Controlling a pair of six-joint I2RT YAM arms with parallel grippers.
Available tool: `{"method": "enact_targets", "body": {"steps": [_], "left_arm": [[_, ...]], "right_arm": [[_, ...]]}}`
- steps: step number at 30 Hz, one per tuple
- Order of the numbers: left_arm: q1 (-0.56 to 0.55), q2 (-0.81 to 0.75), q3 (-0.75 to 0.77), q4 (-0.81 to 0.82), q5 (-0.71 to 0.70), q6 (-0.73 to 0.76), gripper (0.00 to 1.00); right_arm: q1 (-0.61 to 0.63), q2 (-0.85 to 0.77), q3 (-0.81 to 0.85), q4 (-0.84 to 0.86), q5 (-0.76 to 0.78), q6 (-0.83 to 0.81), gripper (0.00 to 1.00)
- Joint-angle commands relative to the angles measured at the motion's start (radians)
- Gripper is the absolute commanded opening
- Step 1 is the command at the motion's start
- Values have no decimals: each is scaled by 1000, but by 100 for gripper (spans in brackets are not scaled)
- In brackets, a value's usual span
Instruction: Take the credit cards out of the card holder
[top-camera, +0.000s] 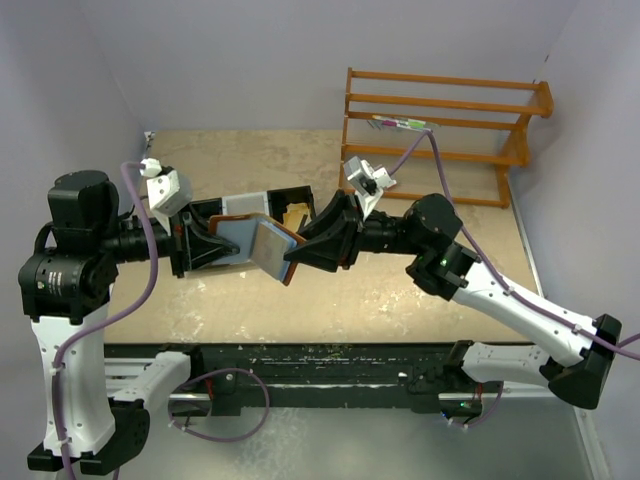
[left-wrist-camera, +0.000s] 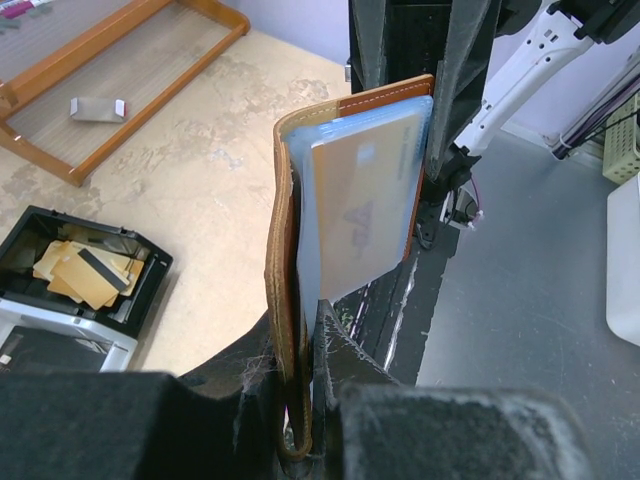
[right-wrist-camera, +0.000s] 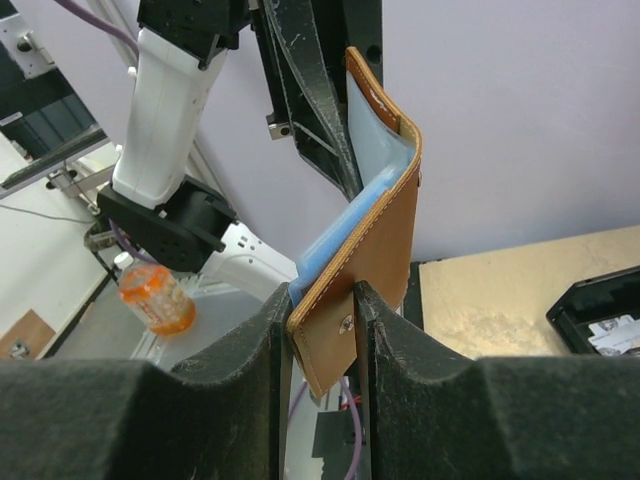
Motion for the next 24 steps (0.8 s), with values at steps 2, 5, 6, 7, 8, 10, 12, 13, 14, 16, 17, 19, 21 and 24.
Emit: {"method": "enact_targets", "body": {"steps": [2, 5, 6, 7, 8, 10, 12, 13, 14, 16, 17, 19, 21, 24], "left_arm": [[-2, 4, 26, 50, 43, -20, 0], [-2, 6, 26, 50, 45, -24, 0], [-4, 7, 25, 49, 46, -25, 0], [-3, 7, 24, 50, 47, -26, 0], [-3, 5, 23, 50, 47, -26, 0], [-2, 3, 22, 49, 49, -27, 0], [-3, 3, 22, 49, 49, -29, 0], [-2, 2, 23, 51, 50, -31, 0], [-2, 3, 23, 51, 51, -31, 0], [-3, 3, 25, 53, 52, -33, 0], [-2, 3, 26, 52, 52, -33, 0], [-3, 1, 27, 53, 51, -33, 0], [-2, 1, 28, 52, 52, -33, 0], [-2, 1, 31, 50, 50, -31, 0]], "right_arm": [[1, -7, 55, 27, -79, -15, 33], [1, -3, 55, 32, -99, -13, 32], [1, -3, 54, 30, -100, -13, 31], [1, -2, 54, 30, -100, -13, 30], [0, 0, 54, 32, -101, -13, 29], [1, 2, 58, 24, -93, -15, 27], [1, 3, 66, 20, -92, -18, 27], [0, 4, 72, 11, -79, -19, 26], [0, 7, 83, -12, -64, -20, 24], [1, 13, 102, -53, -44, -49, 24], [1, 13, 108, -70, -20, -54, 24], [1, 13, 119, -110, 16, -66, 24], [1, 8, 120, -123, 63, -70, 23], [1, 9, 125, -169, 132, -74, 35]]}}
